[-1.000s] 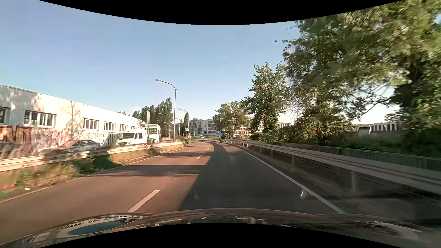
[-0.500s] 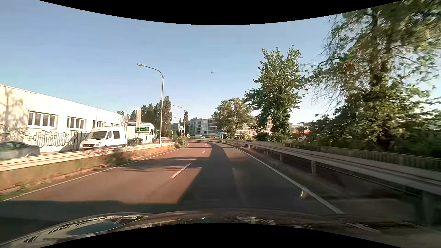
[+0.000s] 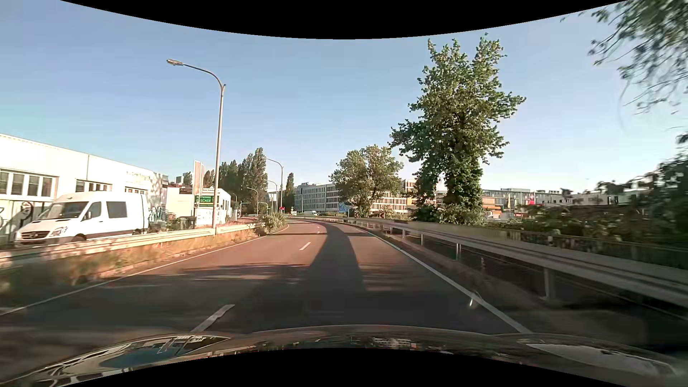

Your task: Follow the waypoints while adhering to traffic rules and regulations

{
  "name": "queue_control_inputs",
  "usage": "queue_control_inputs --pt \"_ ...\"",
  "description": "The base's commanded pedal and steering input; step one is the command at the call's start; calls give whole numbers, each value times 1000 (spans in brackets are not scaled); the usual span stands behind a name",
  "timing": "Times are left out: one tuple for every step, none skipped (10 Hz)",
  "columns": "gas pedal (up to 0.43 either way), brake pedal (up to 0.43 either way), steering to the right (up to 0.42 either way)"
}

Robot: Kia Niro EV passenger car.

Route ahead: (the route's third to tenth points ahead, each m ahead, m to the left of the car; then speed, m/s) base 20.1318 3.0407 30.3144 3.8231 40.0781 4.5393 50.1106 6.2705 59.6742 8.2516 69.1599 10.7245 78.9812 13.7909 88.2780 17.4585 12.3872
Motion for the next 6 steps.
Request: queue_control_inputs --pt "79 0 -6" --pt "87 0 -7" --pt "87 0 -7" --pt "87 0 -8" --pt "87 0 -8" --pt "87 0 -9"
